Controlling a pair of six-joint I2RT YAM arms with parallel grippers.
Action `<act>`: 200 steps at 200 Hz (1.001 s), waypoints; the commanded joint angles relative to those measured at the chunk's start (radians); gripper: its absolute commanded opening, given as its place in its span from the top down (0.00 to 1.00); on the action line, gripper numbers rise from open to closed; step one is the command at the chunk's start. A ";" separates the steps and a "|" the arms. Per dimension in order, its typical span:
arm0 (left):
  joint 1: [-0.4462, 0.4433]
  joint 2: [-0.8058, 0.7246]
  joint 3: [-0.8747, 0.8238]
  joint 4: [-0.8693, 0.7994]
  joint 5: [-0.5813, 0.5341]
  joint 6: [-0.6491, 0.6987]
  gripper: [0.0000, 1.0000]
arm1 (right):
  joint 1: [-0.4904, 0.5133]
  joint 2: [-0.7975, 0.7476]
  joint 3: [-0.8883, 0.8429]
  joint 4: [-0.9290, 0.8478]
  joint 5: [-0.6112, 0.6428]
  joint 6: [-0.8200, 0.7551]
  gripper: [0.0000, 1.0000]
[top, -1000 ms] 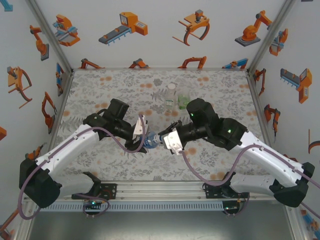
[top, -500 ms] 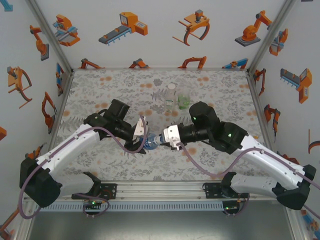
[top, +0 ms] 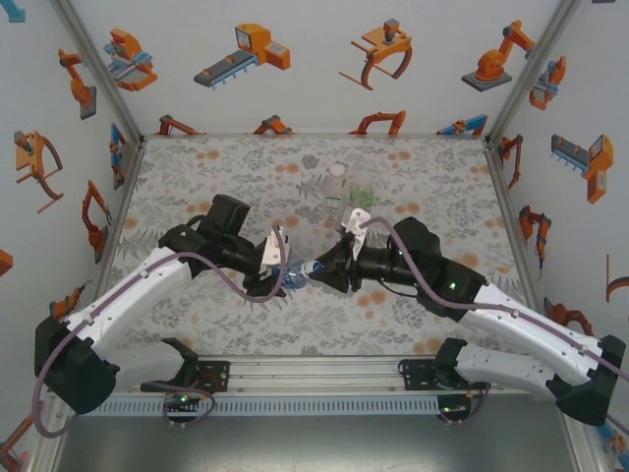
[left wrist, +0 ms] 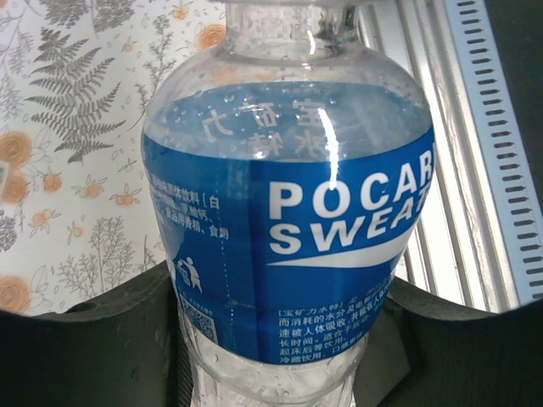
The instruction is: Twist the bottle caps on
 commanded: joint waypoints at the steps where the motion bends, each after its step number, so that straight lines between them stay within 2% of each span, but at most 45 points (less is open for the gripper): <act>1: -0.013 -0.047 0.002 0.102 0.095 -0.021 1.00 | 0.002 0.012 -0.060 0.024 0.208 0.428 1.00; 40: -0.008 -0.061 -0.020 0.182 0.026 -0.101 1.00 | 0.002 0.059 -0.010 -0.167 0.323 0.853 1.00; 76: 0.001 -0.055 -0.027 0.228 -0.021 -0.162 1.00 | 0.004 0.113 0.001 -0.214 0.314 1.113 1.00; 140: 0.001 -0.040 -0.026 0.225 -0.057 -0.168 1.00 | 0.004 0.139 0.023 -0.200 0.309 1.179 1.00; 182: -0.001 -0.033 -0.027 0.227 -0.053 -0.162 1.00 | 0.004 0.135 0.096 -0.296 0.345 1.067 0.70; 200: -0.002 -0.033 -0.026 0.224 -0.052 -0.154 1.00 | 0.004 0.127 0.139 -0.337 0.373 0.996 0.62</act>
